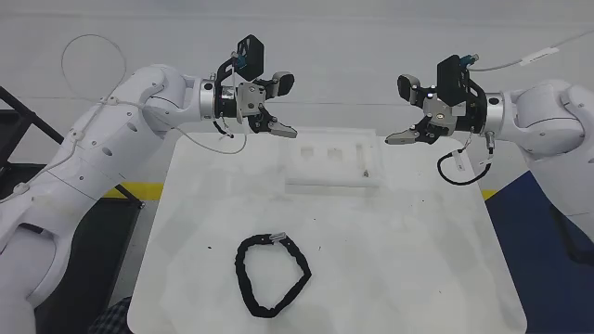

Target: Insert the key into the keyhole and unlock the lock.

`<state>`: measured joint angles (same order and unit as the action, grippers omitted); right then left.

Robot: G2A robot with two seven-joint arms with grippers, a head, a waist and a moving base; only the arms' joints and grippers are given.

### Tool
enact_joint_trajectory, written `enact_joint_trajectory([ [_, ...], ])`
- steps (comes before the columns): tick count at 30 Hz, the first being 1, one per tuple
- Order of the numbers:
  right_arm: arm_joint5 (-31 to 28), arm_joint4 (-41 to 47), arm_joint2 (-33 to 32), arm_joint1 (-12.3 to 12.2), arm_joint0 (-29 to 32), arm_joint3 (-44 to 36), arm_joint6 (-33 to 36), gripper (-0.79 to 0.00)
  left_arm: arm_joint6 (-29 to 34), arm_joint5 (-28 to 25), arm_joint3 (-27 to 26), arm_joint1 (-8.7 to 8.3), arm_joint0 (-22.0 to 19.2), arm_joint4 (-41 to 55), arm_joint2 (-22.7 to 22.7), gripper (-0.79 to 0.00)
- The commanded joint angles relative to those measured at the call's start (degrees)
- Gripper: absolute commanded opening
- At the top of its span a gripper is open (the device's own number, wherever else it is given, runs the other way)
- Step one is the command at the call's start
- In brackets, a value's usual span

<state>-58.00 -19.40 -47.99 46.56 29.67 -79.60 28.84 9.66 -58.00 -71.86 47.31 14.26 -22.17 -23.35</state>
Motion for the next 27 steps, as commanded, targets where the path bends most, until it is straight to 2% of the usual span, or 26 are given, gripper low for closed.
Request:
enact_joint_trajectory([
  [1, 0.0, 0.0, 0.0, 0.0, 0.0, 0.0, 0.0, 0.000, 0.0, 0.0, 0.0, 0.00, 0.0, 0.0, 0.0, 0.000],
  [21, 0.0, 0.0, 0.0, 0.0, 0.0, 0.0, 0.0, -0.001, 0.0, 0.0, 0.0, 0.00, 0.0, 0.0, 0.0, -0.001],
  [27, 3.8, -0.3, 0.4, 0.2, 1.7, 0.2, 0.4, 0.000, 0.0, 0.0, 0.0, 0.00, 0.0, 0.0, 0.0, 0.000],
])
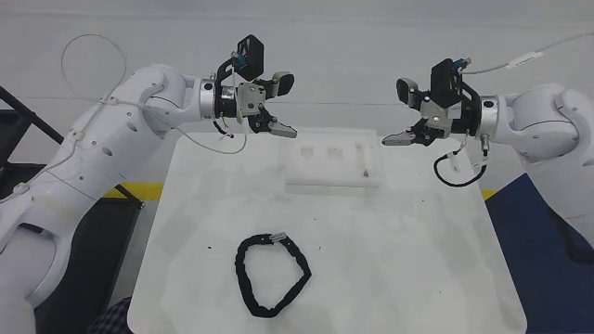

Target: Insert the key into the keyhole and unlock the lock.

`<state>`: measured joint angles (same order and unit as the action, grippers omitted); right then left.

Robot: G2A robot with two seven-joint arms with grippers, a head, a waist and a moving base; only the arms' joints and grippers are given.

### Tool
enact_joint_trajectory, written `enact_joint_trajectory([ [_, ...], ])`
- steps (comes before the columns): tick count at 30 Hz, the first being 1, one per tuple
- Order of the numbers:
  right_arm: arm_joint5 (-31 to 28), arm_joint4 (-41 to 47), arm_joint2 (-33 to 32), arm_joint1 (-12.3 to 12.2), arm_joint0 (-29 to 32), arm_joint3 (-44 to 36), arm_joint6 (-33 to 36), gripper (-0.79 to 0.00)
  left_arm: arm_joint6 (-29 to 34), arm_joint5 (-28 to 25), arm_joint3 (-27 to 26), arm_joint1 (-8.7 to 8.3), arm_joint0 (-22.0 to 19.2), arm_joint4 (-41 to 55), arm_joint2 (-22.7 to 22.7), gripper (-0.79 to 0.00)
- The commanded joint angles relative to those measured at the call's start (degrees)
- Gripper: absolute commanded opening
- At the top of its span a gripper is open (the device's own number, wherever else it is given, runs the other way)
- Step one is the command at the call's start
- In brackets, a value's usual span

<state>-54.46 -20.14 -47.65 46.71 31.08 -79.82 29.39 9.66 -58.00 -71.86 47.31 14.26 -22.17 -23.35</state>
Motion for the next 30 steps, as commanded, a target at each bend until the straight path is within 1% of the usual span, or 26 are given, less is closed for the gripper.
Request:
enact_joint_trajectory([
  [1, 0.6, 0.8, 0.3, 0.1, 0.6, 0.9, -0.1, 0.000, 0.0, 0.0, 0.0, 0.00, 0.0, 0.0, 0.0, 0.000],
  [5, 2.1, 0.2, 1.7, 0.8, 1.1, 2.9, 0.8, 0.000, 0.0, 0.0, 0.0, 0.00, 0.0, 0.0, 0.0, 0.000],
  [9, 1.1, -0.7, 3.3, 1.7, 1.4, 5.5, -0.3, 0.000, 0.0, 0.0, 0.0, 0.00, 0.0, 0.0, 0.0, 0.000],
  [12, 1.5, -1.7, 4.5, 2.5, 1.2, 7.8, -0.5, 0.000, 0.0, 0.0, 0.0, 0.00, 0.0, 0.0, 0.0, 0.000],
  [16, 3.6, -2.9, 6.5, 3.7, 1.2, 10.2, -0.2, 0.000, 0.0, 0.0, 0.0, 0.00, 0.0, 0.0, 0.0, 0.000],
  [21, 7.6, -4.6, 9.2, 5.5, 0.8, 12.9, 0.8, 0.000, 0.0, 0.0, 0.0, 0.00, 0.0, 0.0, 0.0, 0.000],
  [25, 9.6, -3.9, 10.8, 7.0, 0.4, 15.7, 0.9, 0.000, 0.0, 0.0, 0.0, 0.00, 0.0, 0.0, 0.0, 0.000],
  [30, 11.9, -1.2, 12.8, 8.9, -0.5, 19.8, 3.7, 0.000, 0.0, 0.0, 0.0, 0.00, 0.0, 0.0, 0.0, 0.000],
])
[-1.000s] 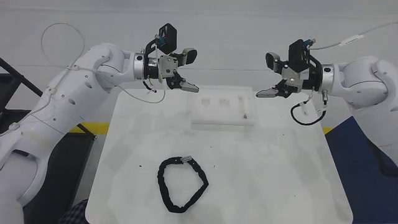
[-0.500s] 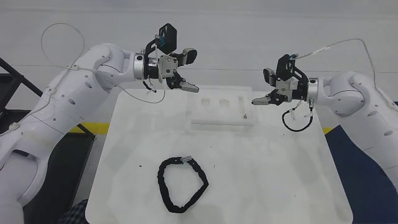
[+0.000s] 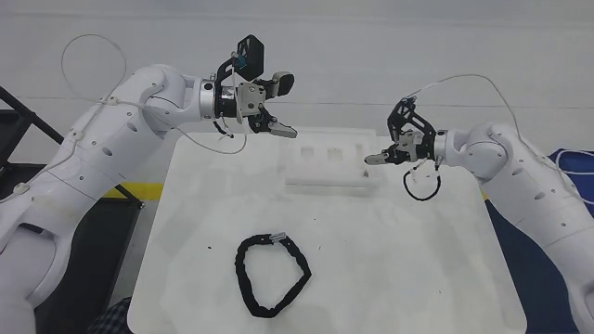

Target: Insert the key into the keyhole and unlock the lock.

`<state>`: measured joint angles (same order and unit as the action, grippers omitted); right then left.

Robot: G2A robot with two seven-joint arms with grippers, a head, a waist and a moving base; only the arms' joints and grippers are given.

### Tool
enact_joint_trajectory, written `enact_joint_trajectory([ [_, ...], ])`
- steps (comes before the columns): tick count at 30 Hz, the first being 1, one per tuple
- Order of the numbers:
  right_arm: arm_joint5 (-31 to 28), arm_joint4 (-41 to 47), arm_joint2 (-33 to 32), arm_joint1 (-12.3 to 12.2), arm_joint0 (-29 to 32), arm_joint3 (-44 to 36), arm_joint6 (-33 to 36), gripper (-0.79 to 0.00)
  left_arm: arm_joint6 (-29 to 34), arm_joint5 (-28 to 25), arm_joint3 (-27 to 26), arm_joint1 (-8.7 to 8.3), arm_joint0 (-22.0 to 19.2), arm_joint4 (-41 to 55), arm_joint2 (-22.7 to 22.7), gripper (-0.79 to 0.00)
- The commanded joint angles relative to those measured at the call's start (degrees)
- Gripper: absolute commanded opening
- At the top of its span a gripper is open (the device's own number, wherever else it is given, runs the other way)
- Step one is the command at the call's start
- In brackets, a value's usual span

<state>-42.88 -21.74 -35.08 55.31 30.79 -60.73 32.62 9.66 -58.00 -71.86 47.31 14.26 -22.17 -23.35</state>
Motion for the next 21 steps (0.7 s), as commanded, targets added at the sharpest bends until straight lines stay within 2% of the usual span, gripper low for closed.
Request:
enact_joint_trajectory([
  [1, 0.9, 0.7, 0.7, 0.7, -0.3, 1.4, 0.9, 0.000, 0.0, 0.0, 0.0, 0.00, 0.0, 0.0, 0.0, 0.000],
  [6, 3.6, -0.2, 3.7, 3.0, -1.2, 3.2, 4.4, 0.000, 0.0, 0.0, 0.0, 0.00, 0.0, 0.0, 0.0, 0.000],
  [14, 9.9, 4.4, 7.5, 7.4, -2.4, 8.8, 10.7, 0.000, 0.0, 0.0, 0.0, 0.00, 0.0, 0.0, 0.0, 0.000],
  [21, 16.9, 8.4, 8.4, 10.7, -3.8, 14.9, 13.3, 0.000, 0.0, 0.0, 0.0, 0.00, 0.0, 0.0, 0.0, 0.000],
])
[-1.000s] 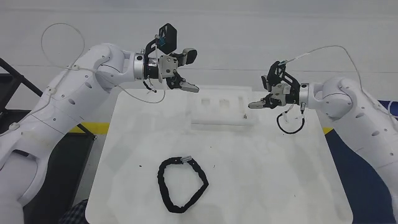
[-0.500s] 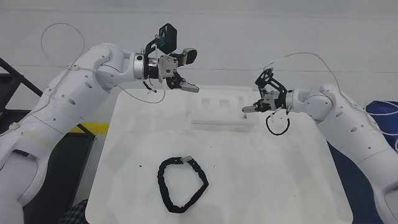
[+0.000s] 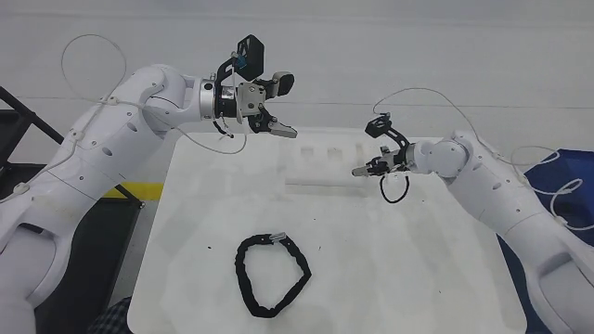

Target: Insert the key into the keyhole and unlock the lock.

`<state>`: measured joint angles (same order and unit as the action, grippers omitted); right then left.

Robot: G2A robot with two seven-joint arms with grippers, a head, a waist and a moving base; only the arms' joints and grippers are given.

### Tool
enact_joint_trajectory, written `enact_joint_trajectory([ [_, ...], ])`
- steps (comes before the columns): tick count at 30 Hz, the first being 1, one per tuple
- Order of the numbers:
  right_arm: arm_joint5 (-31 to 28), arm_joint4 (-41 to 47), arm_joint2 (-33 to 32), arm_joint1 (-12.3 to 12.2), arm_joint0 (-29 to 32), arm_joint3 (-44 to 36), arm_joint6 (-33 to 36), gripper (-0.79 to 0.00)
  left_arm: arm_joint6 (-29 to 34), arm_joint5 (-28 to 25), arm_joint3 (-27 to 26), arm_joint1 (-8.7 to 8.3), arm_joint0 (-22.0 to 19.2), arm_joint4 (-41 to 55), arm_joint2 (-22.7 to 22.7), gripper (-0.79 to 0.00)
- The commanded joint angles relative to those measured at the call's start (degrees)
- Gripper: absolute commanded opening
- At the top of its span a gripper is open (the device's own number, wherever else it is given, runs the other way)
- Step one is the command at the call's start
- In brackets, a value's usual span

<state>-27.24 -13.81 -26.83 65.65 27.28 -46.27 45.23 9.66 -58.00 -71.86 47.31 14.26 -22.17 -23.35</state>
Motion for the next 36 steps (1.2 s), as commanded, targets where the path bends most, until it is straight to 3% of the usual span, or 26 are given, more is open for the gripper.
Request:
enact_joint_trajectory([
  [1, 2.0, 1.9, 0.0, 0.9, -0.2, 1.1, 1.0, 0.000, 0.0, 0.0, 0.0, 0.00, 0.0, 0.0, 0.0, 0.000],
  [6, 7.2, 5.0, 0.4, 3.3, -1.1, 4.5, 3.4, 0.000, 0.0, 0.0, 0.0, 0.00, 0.0, 0.0, 0.0, 0.000],
  [13, 14.4, 0.8, 2.7, 6.7, -3.0, 7.8, 3.4, 0.000, 0.0, 0.0, 0.0, 0.00, 0.0, 0.0, 0.0, 0.000],
  [16, 14.8, 0.6, 2.9, 7.8, -3.0, 9.2, 2.9, 0.000, 0.0, 0.0, 0.0, 0.00, 0.0, 0.0, 0.0, 0.000],
  [33, 14.5, 0.7, 2.9, 7.9, -3.0, 9.2, 3.1, 0.000, 0.0, 0.0, 0.0, 0.00, 0.0, 0.0, 0.0, 0.000],
  [36, 15.6, -2.4, 3.0, 7.7, -2.5, 8.1, 0.3, 0.000, 0.0, 0.0, 0.0, 0.00, 0.0, 0.0, 0.0, 0.000],
])
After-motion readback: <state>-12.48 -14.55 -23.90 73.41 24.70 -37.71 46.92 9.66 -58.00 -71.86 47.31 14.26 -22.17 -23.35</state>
